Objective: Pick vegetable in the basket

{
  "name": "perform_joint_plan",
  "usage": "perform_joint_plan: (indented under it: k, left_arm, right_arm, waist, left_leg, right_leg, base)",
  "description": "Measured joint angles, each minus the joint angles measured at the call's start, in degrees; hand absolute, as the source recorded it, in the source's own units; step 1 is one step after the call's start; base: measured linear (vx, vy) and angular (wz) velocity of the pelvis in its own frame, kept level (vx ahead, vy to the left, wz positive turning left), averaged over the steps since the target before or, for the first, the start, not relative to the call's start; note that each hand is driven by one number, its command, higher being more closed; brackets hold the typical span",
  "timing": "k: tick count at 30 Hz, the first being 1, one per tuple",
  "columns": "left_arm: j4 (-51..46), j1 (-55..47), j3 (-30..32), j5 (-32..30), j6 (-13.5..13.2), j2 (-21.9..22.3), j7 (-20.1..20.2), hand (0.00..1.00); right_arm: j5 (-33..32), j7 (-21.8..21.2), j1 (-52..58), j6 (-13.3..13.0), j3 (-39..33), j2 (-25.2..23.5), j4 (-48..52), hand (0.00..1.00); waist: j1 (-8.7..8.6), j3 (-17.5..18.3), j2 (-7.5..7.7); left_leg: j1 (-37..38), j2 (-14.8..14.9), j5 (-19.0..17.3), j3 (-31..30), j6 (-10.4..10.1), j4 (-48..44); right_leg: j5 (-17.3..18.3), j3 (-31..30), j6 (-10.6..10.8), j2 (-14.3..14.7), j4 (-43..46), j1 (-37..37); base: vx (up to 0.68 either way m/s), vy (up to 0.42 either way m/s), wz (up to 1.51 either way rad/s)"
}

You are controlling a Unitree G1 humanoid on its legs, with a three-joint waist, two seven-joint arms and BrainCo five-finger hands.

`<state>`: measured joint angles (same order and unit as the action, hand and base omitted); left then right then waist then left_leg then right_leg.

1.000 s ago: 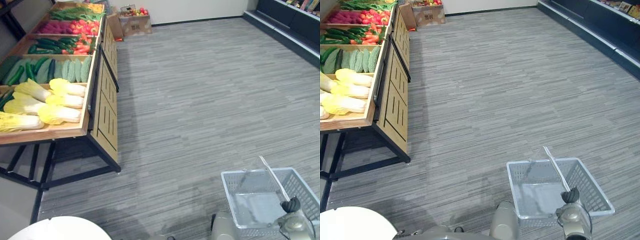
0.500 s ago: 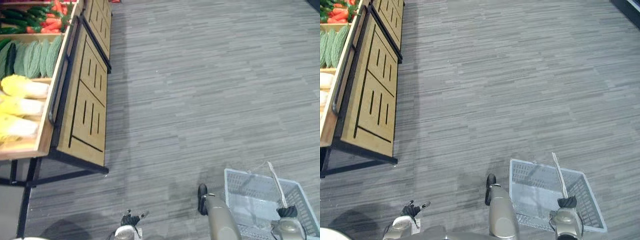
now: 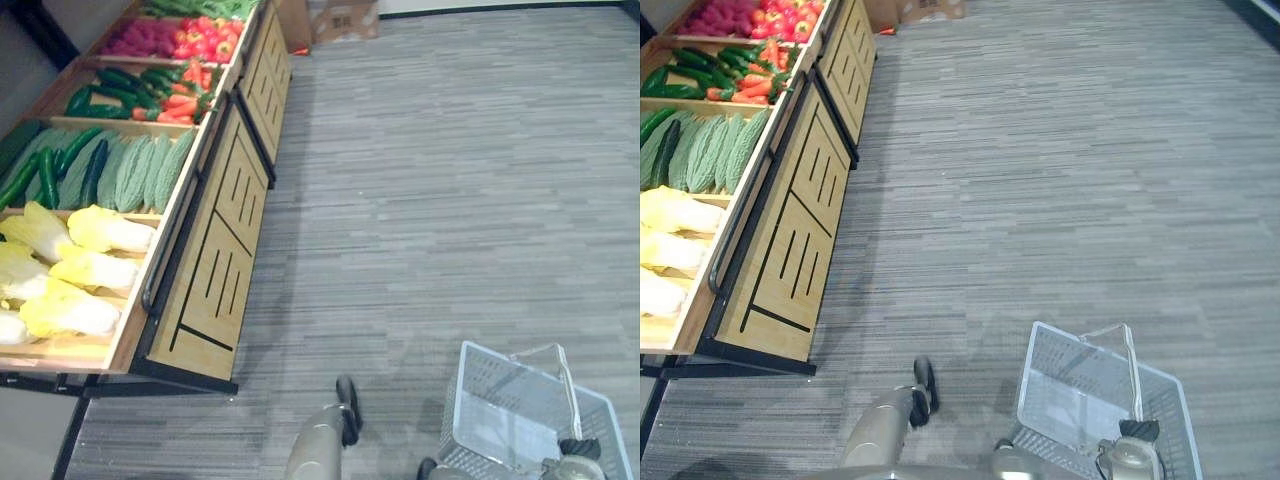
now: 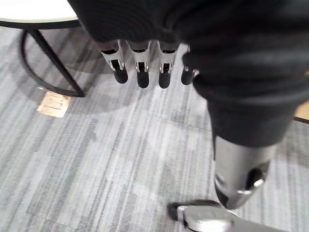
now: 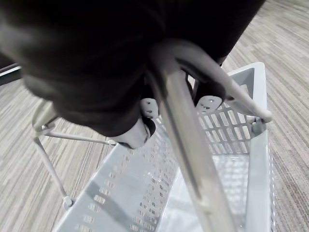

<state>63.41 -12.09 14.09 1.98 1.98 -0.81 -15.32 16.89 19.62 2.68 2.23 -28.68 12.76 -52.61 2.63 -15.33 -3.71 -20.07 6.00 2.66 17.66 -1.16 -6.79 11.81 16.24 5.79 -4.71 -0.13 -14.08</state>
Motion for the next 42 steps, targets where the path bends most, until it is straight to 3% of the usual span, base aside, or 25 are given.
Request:
perform_joint_plan:
  k: [2, 4, 5, 6, 7, 9, 10, 13, 15, 16, 18, 21, 23, 24, 25, 26, 27, 29, 30, 31, 32, 34, 36, 37, 42]
  left_arm:
    - [-0.16, -0.56, 2.42, -1.01, 0.03, 0.6, 0.03, 0.0]
    - [-0.17, -0.49, 2.46, -1.06, -0.04, -0.34, -0.12, 0.0]
    - [0.13, -0.45, 2.43, -1.04, 0.07, -1.4, -0.16, 0.0]
    - [0.21, -0.38, 2.34, -1.04, 0.06, -1.72, -0.2, 0.0]
    - [0.2, -0.37, 1.99, -1.05, 0.03, -2.06, -0.21, 0.0]
    - [-0.53, -0.02, -0.15, -0.9, 0.15, -3.43, -0.21, 0.0]
    - [-0.84, 0.54, -2.52, -0.71, 0.56, -4.24, -0.2, 0.0]
    - [-3.14, 2.88, -3.65, -0.25, 0.44, -5.1, -0.28, 0.0]
    - [-4.24, 5.47, -3.4, -0.17, 0.35, -5.26, -0.47, 0.0]
    - [-5.02, 6.7, -2.71, -0.25, -0.15, -4.75, -0.57, 0.0]
    - [-5.27, 7.32, -2.26, -0.5, -0.18, -4.31, -0.67, 0.0]
    - [-4.99, 7.29, 0.04, -1.02, -0.18, -3.1, -0.99, 0.0]
    - [-4.54, 6.87, 1.63, -1.02, -0.18, -2.68, -1.44, 0.0]
    - [-4.24, 6.31, 2.93, -1.02, -0.2, -2.4, -1.78, 0.0]
    - [-3.66, 6.35, 4.28, -0.9, -0.09, -1.05, -1.96, 0.0]
    - [-3.36, 6.08, 4.94, -0.75, -0.17, -0.43, -2.04, 0.0]
    - [-2.54, 5.93, 6.53, -0.44, -0.18, 0.64, -2.19, 0.0]
    - [-2.22, 5.89, 8.75, 0.6, -0.15, 1.09, -2.57, 0.0]
    - [-2.25, 5.89, 8.86, 1.61, -0.15, 1.15, -2.63, 0.0]
    - [-2.27, 5.92, 8.76, 2.89, -0.18, 1.11, -2.74, 0.0]
    - [-2.36, 5.94, 8.63, 3.6, -0.27, 1.02, -2.88, 0.0]
    - [-2.39, 5.92, 7.72, 4.15, -0.64, 0.61, -3.4, 0.0]
    - [-2.42, 5.93, 7.44, 4.49, -0.7, 0.6, -4.53, 0.0]
    - [-2.41, 5.95, 7.25, 4.57, -0.72, 0.79, -4.8, 0.0]
    - [-3.18, 7.18, 5.93, 4.74, -0.64, 0.69, -7.44, 0.0]
  right_arm:
    - [-0.03, 0.07, 0.59, 0.05, 0.12, -1.73, 0.05, 1.0]
    - [-0.02, 0.07, 0.39, 0.04, 0.3, -2.58, -0.02, 1.0]
    - [0.0, 0.0, 0.35, 0.04, 0.9, -2.66, -0.37, 1.0]
    - [0.06, -0.02, -0.3, -0.14, 0.97, -2.51, -1.57, 1.0]
    - [0.08, -0.04, -0.8, -0.45, 1.08, -2.48, -2.29, 1.0]
    - [-0.02, -0.57, -1.5, -1.3, 2.16, -3.17, -4.84, 1.0]
    - [-0.35, -0.59, -1.33, -1.44, 2.01, -4.33, -4.8, 1.0]
    - [-1.21, 0.35, -0.4, -1.66, 1.56, -4.73, -2.12, 1.0]
    - [-1.23, 1.49, 0.41, -1.6, -0.71, -4.66, -0.53, 1.0]
    - [-1.18, 1.68, 1.77, -1.39, -1.83, -4.49, 0.56, 1.0]
    - [-1.19, 1.6, 2.49, -0.81, -3.39, -4.76, 0.25, 1.0]
    - [-2.53, 1.56, 3.67, 0.57, -7.11, -6.37, -0.13, 1.0]
    - [-4.4, 2.13, 4.31, 1.06, -8.58, -7.29, -0.12, 1.0]
    - [-4.58, 2.46, 4.74, 1.13, -9.67, -8.03, -0.1, 1.0]
    - [-4.57, 2.62, 4.62, 1.23, -11.57, -8.04, -0.06, 1.0]
    - [-4.63, 2.78, 4.19, 1.24, -12.71, -8.05, 0.13, 1.0]
    - [-4.72, 2.94, 2.98, 1.32, -14.11, -8.01, 0.18, 1.0]
    - [-4.67, 2.92, 1.71, 1.29, -14.21, -7.95, 0.24, 1.0]
    - [-4.63, 2.96, 1.48, 1.27, -14.3, -7.94, 0.37, 1.0]
    - [-4.65, 3.2, 1.37, 1.13, -14.97, -7.74, 0.41, 1.0]
    - [-5.09, 3.29, 1.26, 1.09, -15.51, -7.51, 0.34, 1.0]
    - [-7.4, 3.92, 0.06, 1.07, -16.1, -6.69, -0.87, 1.0]
    - [-9.1, 4.91, -1.74, 0.77, -16.49, -5.29, -2.68, 1.0]
    - [-9.41, 5.04, -2.3, 0.75, -16.71, -4.93, -2.85, 1.0]
    - [-10.85, 5.0, -5.25, 0.71, -21.98, -4.74, -6.47, 1.0]
  waist:
    - [0.86, 1.25, 1.6]
    - [1.49, 1.43, 3.45]
    - [1.39, 2.1, 4.68]
    - [1.36, 2.55, 5.13]
    - [1.37, 2.55, 5.18]
    - [0.09, 2.53, 5.52]
    - [-1.09, 2.82, 5.9]
    - [-2.55, 3.1, 6.06]
    - [-2.82, 3.16, 6.98]
    - [-2.66, 2.99, 7.05]
    - [-2.24, 2.81, 6.92]
    - [-2.12, 2.81, 6.2]
    - [-1.36, 2.93, 6.02]
    - [-1.04, 3.49, 6.37]
    - [-1.03, 3.35, 4.99]
    - [-0.88, 4.02, 3.76]
    - [-0.89, 4.57, 1.98]
    - [-0.96, 4.37, 1.8]
    - [-1.0, 4.39, 1.76]
    - [-1.21, 4.29, 1.95]
    - [-1.36, 4.25, 2.01]
    - [-2.83, 4.17, 2.12]
    - [-3.85, 4.11, 1.86]
    - [-4.03, 4.12, 1.24]
    - [-3.97, 4.49, 0.65]
  left_leg:
    - [0.17, -1.83, 2.56, 3.74, 3.88, -0.85]
    - [0.25, -4.62, 0.09, 3.95, 8.83, -3.73]
    - [1.3, -6.45, -1.97, 3.71, 10.12, -5.44]
    - [3.37, -7.41, -4.25, 3.37, 10.62, -5.85]
    - [4.7, -7.81, -5.44, 2.83, 10.76, -5.89]
    - [11.52, -9.52, -8.18, -0.73, 9.63, -2.62]
    - [15.6, -10.81, -8.4, -3.52, 9.4, -1.01]
    - [23.34, -12.97, -8.66, -10.42, 9.66, 2.42]
    - [26.63, -14.9, -8.79, -15.53, 9.79, 3.16]
    - [29.0, -15.39, -9.76, -19.4, 9.77, 2.7]
    - [31.31, -15.19, -11.03, -22.5, 8.18, 2.43]
    - [33.24, -13.46, -17.43, -28.41, 7.31, -2.18]
    - [33.42, -13.01, -20.83, -31.3, 5.5, -5.7]
    - [33.54, -12.47, -23.11, -32.16, 3.75, -7.53]
    - [33.73, -10.1, -24.28, -32.8, 2.48, -8.79]
    - [33.21, -8.79, -24.07, -32.52, 2.14, -9.28]
    - [32.96, -7.01, -22.8, -32.21, 0.35, -9.41]
    - [32.83, -5.33, -19.41, -32.29, -1.25, -9.59]
    - [32.19, -4.9, -17.23, -31.55, -1.91, -10.4]
    - [30.43, -4.44, -13.99, -27.52, -4.0, -13.58]
    - [29.09, -3.92, -13.4, -24.68, -4.33, -15.52]
    - [25.01, 0.06, -16.4, -10.22, -4.3, -18.55]
    - [22.92, 2.49, -15.05, -0.22, -3.91, -11.72]
    - [22.31, 3.01, -10.5, 1.14, -3.38, -8.62]
    - [21.02, 0.38, -9.56, 0.3, -4.09, 1.09]
  right_leg:
    - [0.59, 0.82, 0.02, -2.37, 0.98, -0.44]
    - [-0.42, -0.45, 0.19, -5.23, 4.69, -0.21]
    - [-1.62, -2.28, 1.71, -6.87, 9.25, 0.04]
    - [-4.01, -3.57, 5.28, -8.41, 17.48, 2.27]
    - [-6.31, -4.63, 6.43, -8.93, 23.18, 4.44]
    - [-24.17, -10.85, 9.94, -9.64, 48.84, 15.28]
    - [-24.14, -12.6, 10.59, -8.9, 62.87, 21.28]
    - [-15.91, -13.47, 9.32, -6.87, 73.57, 31.85]
    - [-11.17, -13.42, 8.34, -7.92, 69.25, 36.51]
    - [-9.11, -13.18, 5.74, -8.17, 60.61, 37.68]
    - [-7.86, -13.42, 3.56, -7.78, 47.95, 36.7]
    - [-8.09, -17.28, 3.07, -5.94, 24.13, 32.7]
    - [-8.18, -17.92, 2.95, -5.98, 19.64, 31.74]
    - [-10.18, -17.51, 1.51, -6.21, 18.98, 31.48]
    - [-11.23, -14.73, 2.45, -5.39, 21.78, 31.47]
    - [-10.32, -13.13, 1.4, -4.98, 22.49, 31.42]
    - [-8.79, -11.16, -0.15, -4.18, 23.88, 31.43]
    - [-7.32, -8.4, -2.4, -3.98, 25.82, 30.84]
    - [-7.06, -6.96, -2.83, -4.28, 26.12, 29.99]
    - [-6.68, -5.0, -3.43, -5.47, 25.21, 27.63]
    - [-6.66, -4.25, -3.46, -6.16, 24.12, 26.51]
    - [-6.67, -1.56, -3.46, -8.32, 20.43, 22.82]
    - [-6.71, 1.26, -3.31, -10.28, 19.21, 21.85]
    - [-6.76, 2.01, -3.05, -10.22, 19.14, 21.94]
    - [-8.65, 3.62, 1.92, -10.47, 12.6, 22.19]
  base:
    - [0.63, 0.265, 0.42]
    - [0.56, 0.236, 0.51]
    - [0.57, 0.259, 0.47]
    - [0.57, 0.259, 0.39]
    - [0.47, 0.255, 0.38]
    - [0.45, 0.241, 0.71]
    - [0.5, 0.175, 0.99]
    - [0.48, 0.088, 1.3]
    - [0.5, -0.018, 1.73]
    - [0.43, -0.045, 1.62]
    - [0.35, -0.06, 1.41]
    - [0.41, -0.168, 1.44]
    - [0.41, -0.31, 1.09]
    - [0.5, -0.451, 1.18]
    - [0.42, -0.391, 0.93]
    - [0.53, -0.455, 0.72]
    - [0.43, -0.363, 0.43]
    - [0.41, -0.353, 0.48]
    - [0.42, -0.331, 0.79]
    - [0.3, -0.214, 0.79]
    - [0.27, -0.17, 0.95]
    - [0.14, -0.061, 1.06]
    - [0.03, -0.007, 1.03]
    - [-0.03, 0.044, 0.75]
    - [-0.07, 0.109, 0.46]
